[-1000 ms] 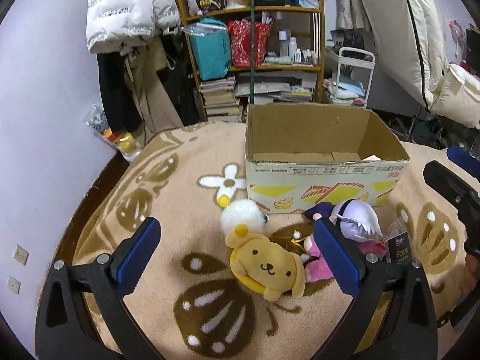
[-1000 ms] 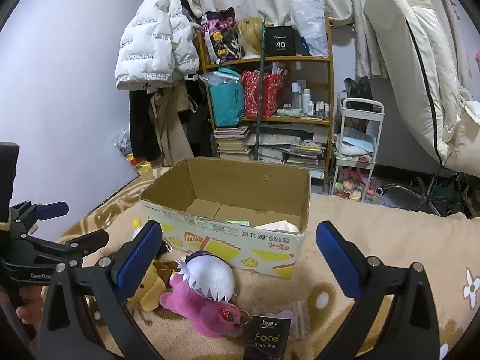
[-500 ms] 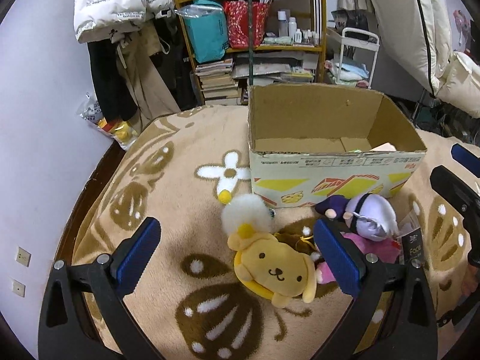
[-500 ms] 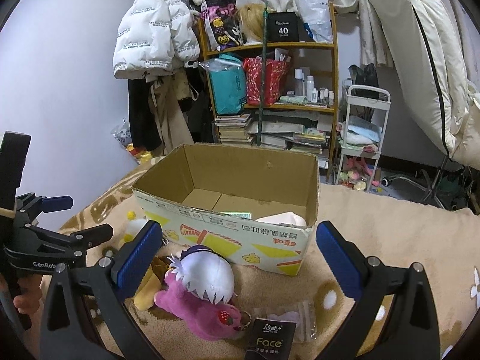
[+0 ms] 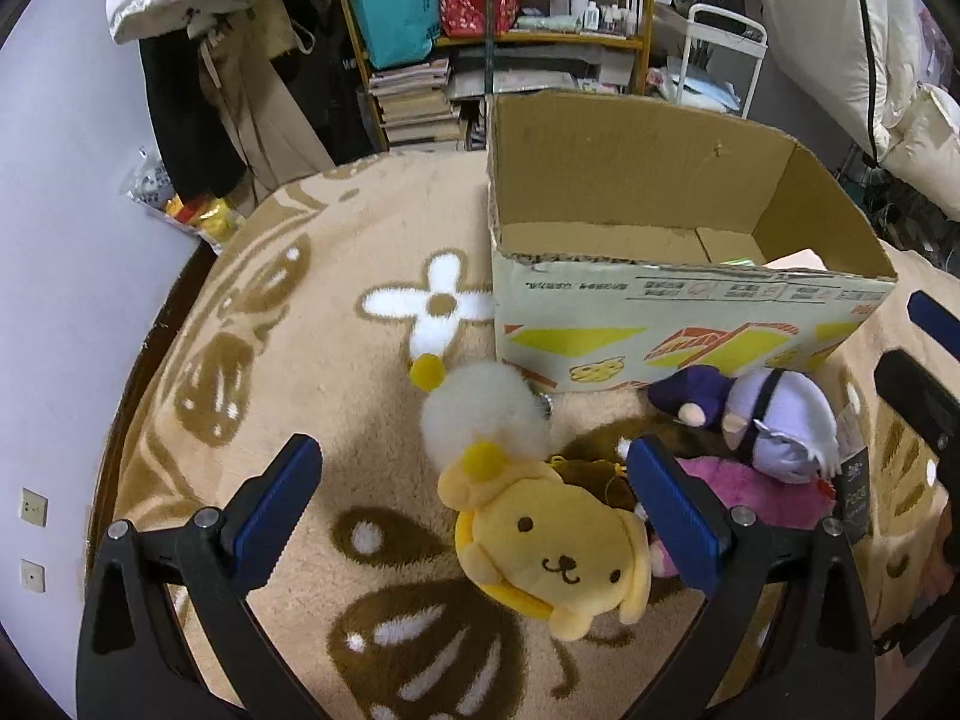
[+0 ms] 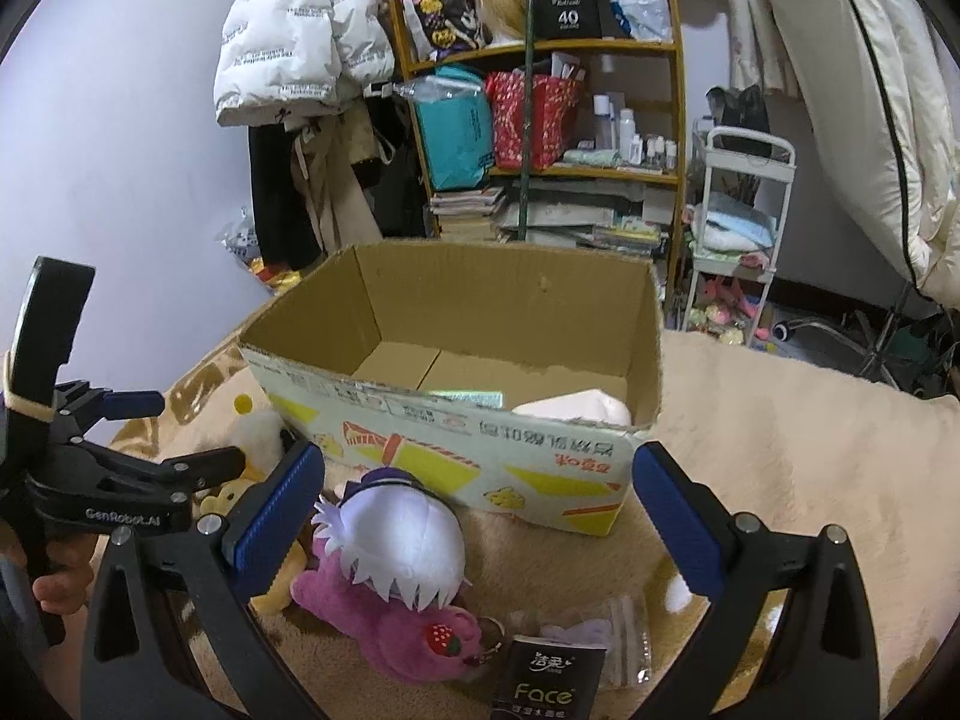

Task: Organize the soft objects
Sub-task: 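Move the left tool to the yellow dog plush while the right tool reaches the white-haired doll, then close the left gripper on the yellow dog plush while the right gripper grips the white-haired doll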

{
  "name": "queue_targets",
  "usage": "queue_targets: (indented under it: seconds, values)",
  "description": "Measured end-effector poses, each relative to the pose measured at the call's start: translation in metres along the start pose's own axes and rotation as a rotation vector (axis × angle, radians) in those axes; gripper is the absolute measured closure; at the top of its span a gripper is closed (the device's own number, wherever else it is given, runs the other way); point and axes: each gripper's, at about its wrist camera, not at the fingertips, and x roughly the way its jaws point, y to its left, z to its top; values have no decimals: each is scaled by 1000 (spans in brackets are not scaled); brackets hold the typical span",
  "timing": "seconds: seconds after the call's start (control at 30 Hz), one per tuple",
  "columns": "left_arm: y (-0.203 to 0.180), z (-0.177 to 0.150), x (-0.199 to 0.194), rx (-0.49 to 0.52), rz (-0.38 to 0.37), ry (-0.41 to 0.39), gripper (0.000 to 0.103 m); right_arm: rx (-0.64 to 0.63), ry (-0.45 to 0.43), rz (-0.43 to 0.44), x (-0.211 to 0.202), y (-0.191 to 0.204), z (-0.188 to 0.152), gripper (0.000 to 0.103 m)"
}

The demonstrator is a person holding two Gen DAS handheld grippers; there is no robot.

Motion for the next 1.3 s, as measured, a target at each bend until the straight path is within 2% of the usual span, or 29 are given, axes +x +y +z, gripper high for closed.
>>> queue_targets:
  seconds: [0.17, 0.27, 0.4, 0.6, 0.93, 1.0, 1.17, 1.3]
  values:
    - [5, 1, 17, -9, -7, 41, 2, -29, 43, 33, 11, 7, -6, 0]
    - [7, 0, 26, -21, -30, 72, 2, -51, 62, 40, 18, 11, -10, 0]
    - [8, 0, 37, -26, -20, 96, 2, -66, 80, 29, 29, 16, -15, 0]
    - [11, -1, 46, -40, -25, 118, 2, -65, 123, 41, 47, 20, -22, 0]
    - [17, 3, 54, -65, -35, 126, 3, -39, 141, 72, 49, 21, -23, 0]
    - [19, 4, 53, -68, -37, 114, 7, -44, 141, 76, 48, 23, -23, 0]
    - [22, 4, 56, -88, -65, 122, 26, -59, 140, 86, 47, 26, -23, 0]
    - [25, 4, 60, -120, -86, 126, 32, -50, 162, 102, 52, 26, -24, 0]
